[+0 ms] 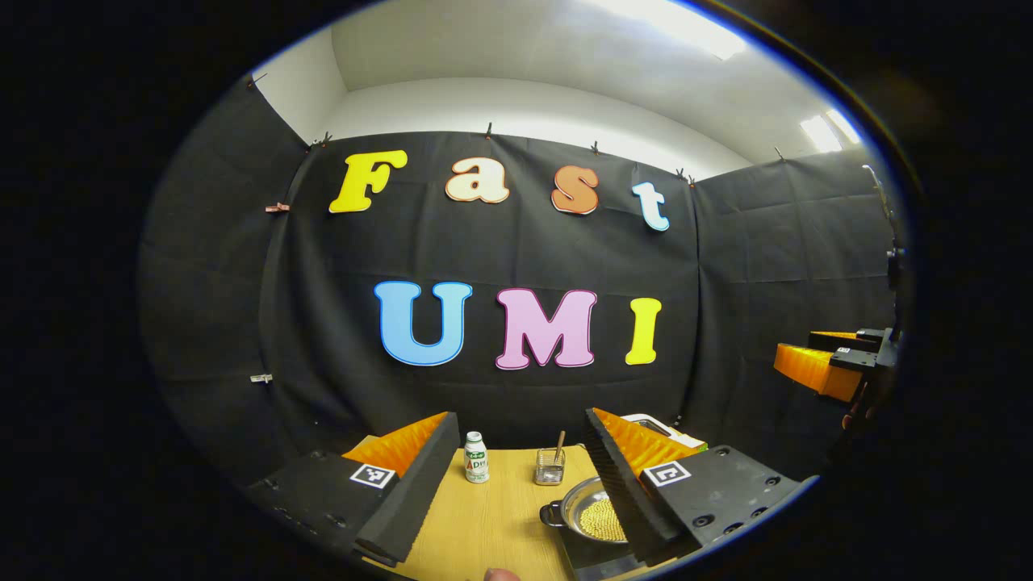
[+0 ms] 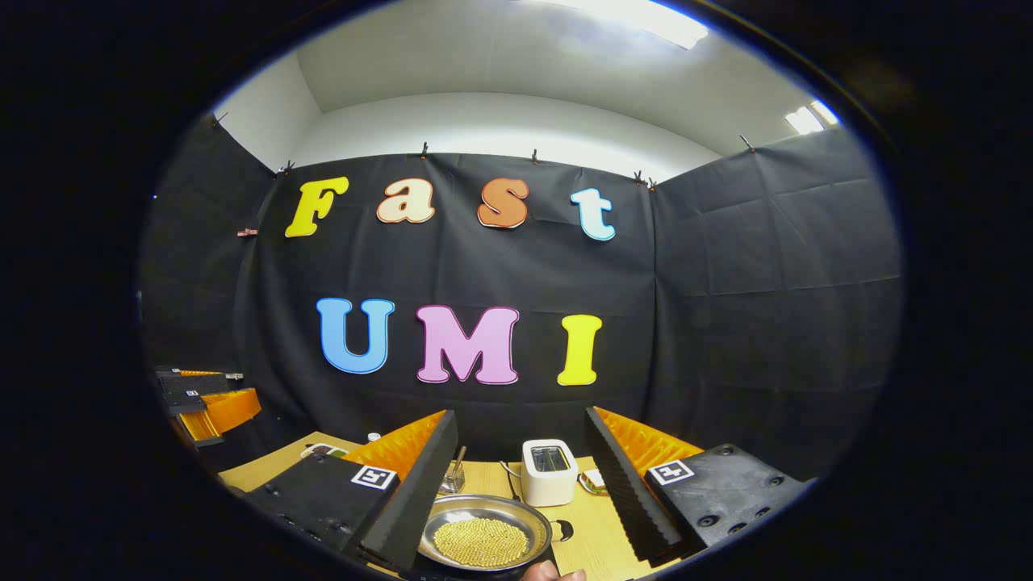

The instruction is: First push the handle of the pot to place it horizontally, then grasp the pot with both hands and set it on the induction cooktop.

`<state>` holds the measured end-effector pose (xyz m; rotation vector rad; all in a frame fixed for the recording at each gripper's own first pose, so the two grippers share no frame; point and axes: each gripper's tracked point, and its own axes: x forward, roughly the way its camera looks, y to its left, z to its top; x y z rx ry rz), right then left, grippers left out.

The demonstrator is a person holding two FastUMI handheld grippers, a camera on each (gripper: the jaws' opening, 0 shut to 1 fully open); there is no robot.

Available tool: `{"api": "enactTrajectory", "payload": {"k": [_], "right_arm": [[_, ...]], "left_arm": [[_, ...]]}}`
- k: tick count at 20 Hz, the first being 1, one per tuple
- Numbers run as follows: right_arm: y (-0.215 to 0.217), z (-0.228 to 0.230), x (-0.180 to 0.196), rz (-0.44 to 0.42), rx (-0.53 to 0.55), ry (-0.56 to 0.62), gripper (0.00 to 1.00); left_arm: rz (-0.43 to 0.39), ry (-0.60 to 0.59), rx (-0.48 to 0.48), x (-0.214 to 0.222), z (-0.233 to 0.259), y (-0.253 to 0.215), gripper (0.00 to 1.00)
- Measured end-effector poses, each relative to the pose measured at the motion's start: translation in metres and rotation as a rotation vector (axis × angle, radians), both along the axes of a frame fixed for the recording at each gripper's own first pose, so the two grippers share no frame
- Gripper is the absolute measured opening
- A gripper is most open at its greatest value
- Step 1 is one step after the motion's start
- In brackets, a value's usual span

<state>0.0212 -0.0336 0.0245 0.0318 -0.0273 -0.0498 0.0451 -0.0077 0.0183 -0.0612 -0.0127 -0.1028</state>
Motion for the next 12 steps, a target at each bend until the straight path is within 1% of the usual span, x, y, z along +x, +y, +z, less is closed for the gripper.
{"api": "enactTrajectory", "payload": {"k": [1, 2, 3, 12], "right_arm": [[0.0024, -0.0012, -0.0007, 0.003, -0.001, 0.004, 0.97], [0.0031, -0.0007, -0.0012, 0.003, -0.002, 0.003, 0.92], [0.0025, -0.0001, -0.0002, 0.003, -0.004, -0.001, 0.97], [0.0048, -0.0029, 0.0051, 0.003, -0.007, 0.006, 0.97]], "left_arm": [[-0.002, 0.004, -0.001, 0.0001, -0.0009, 0.0002, 0.96], [-0.002, 0.006, -0.003, 0.0001, -0.0005, -0.0001, 0.96], [-0.003, 0.005, -0.003, -0.0003, 0.0003, 0.0005, 0.96], [0.005, 0.011, 0.017, 0.004, -0.001, 0.0068, 0.96]]}}
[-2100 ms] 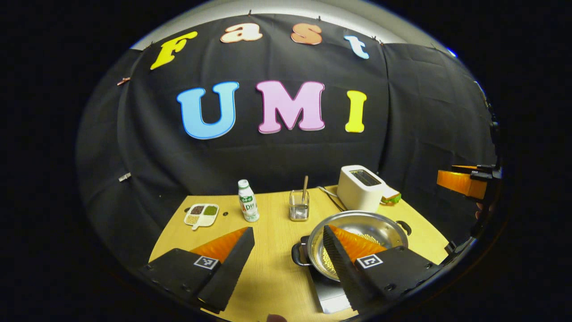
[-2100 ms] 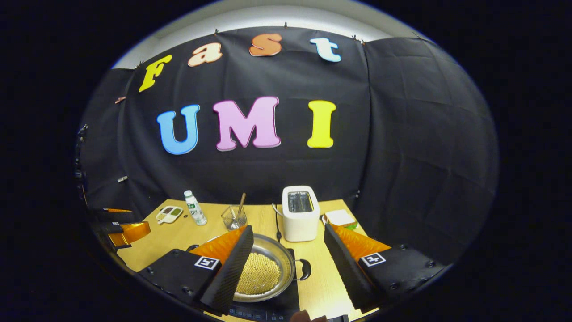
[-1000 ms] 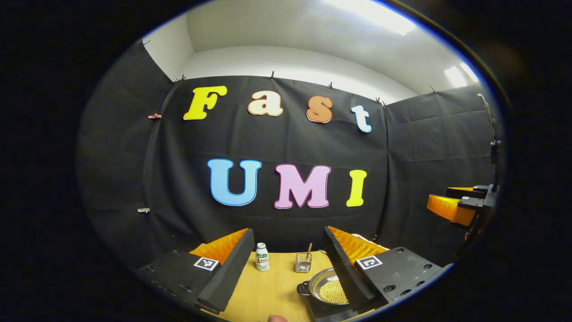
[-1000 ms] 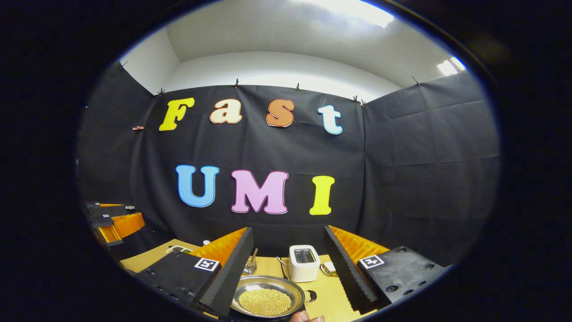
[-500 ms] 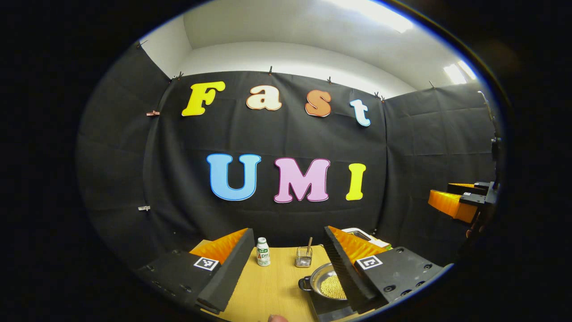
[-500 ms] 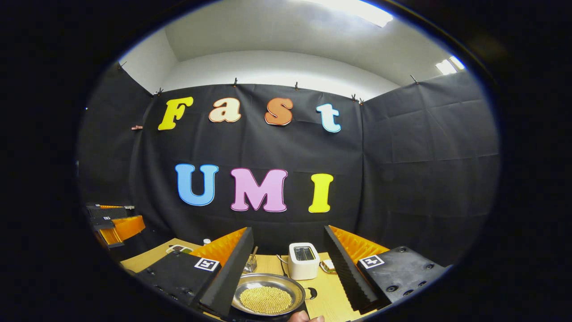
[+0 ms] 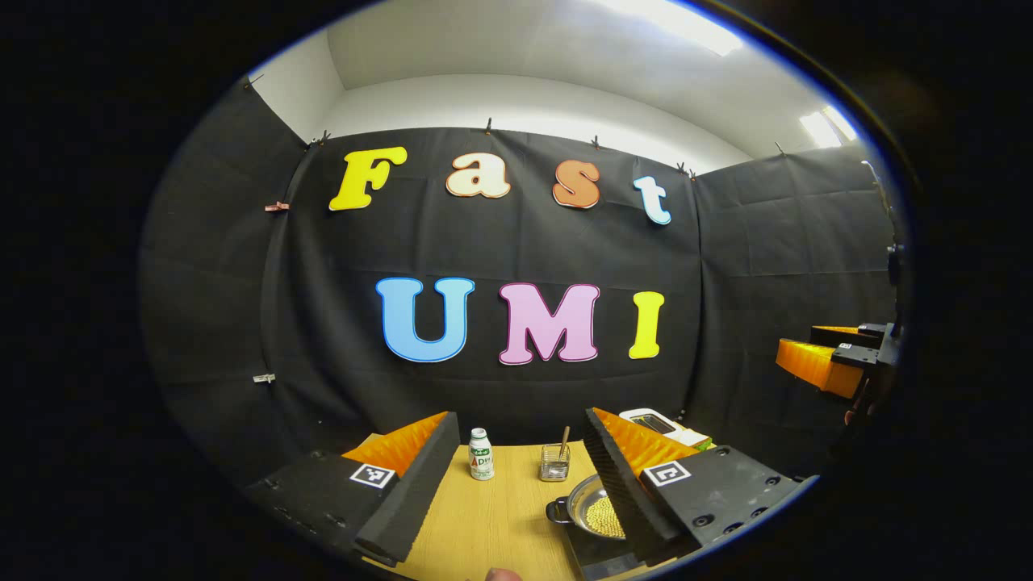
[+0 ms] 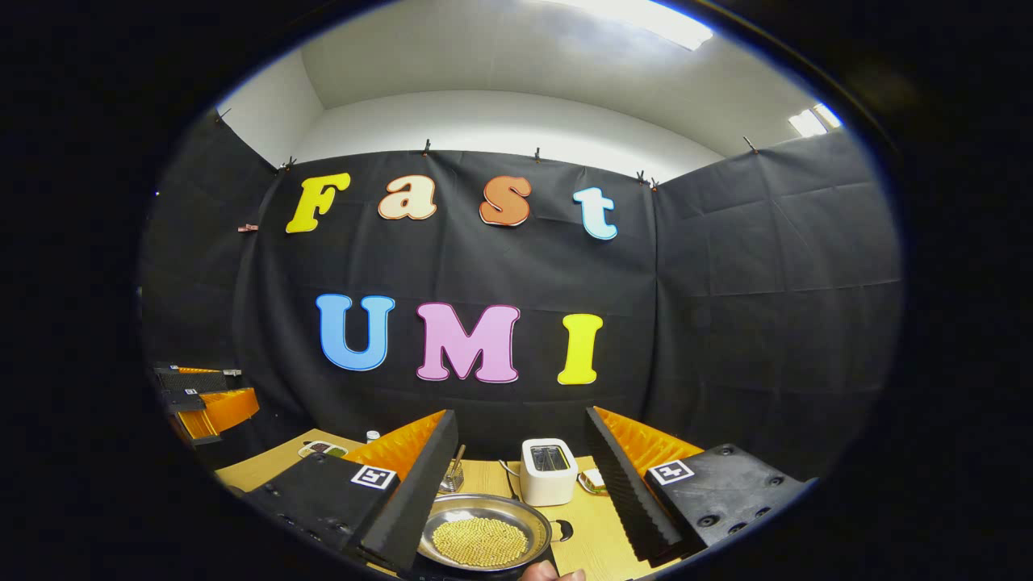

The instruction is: First push the handle of the pot to place it horizontally, then grasp the pot with both hands and set it on the induction cooktop.

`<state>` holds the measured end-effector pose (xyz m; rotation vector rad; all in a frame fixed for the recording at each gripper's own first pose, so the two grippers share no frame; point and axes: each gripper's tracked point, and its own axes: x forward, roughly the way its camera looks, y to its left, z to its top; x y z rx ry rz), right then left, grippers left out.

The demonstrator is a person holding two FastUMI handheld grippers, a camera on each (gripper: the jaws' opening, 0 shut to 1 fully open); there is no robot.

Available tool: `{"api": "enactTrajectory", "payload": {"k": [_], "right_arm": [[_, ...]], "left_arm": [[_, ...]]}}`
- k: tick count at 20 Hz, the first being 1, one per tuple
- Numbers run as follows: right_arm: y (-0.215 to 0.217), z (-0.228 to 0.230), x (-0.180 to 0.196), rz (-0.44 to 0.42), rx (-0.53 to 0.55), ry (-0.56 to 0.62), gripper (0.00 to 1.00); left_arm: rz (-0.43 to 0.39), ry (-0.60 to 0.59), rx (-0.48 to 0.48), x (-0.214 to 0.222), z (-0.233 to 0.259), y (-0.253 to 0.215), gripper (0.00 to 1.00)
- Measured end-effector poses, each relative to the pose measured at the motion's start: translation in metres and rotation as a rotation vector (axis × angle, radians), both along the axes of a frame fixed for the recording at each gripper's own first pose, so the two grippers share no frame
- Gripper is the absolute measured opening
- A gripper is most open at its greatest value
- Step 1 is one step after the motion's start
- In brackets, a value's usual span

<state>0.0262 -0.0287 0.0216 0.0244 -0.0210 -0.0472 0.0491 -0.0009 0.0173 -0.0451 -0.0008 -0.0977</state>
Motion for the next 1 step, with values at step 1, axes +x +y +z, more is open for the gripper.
{"api": "enactTrajectory", "payload": {"k": [1], "right_arm": [[0.0001, -0.0002, 0.0003, 0.0, 0.002, 0.002, 0.97]], "left_arm": [[0.0, 0.0, 0.001, 0.0012, -0.0002, 0.0004, 0.96]]}}
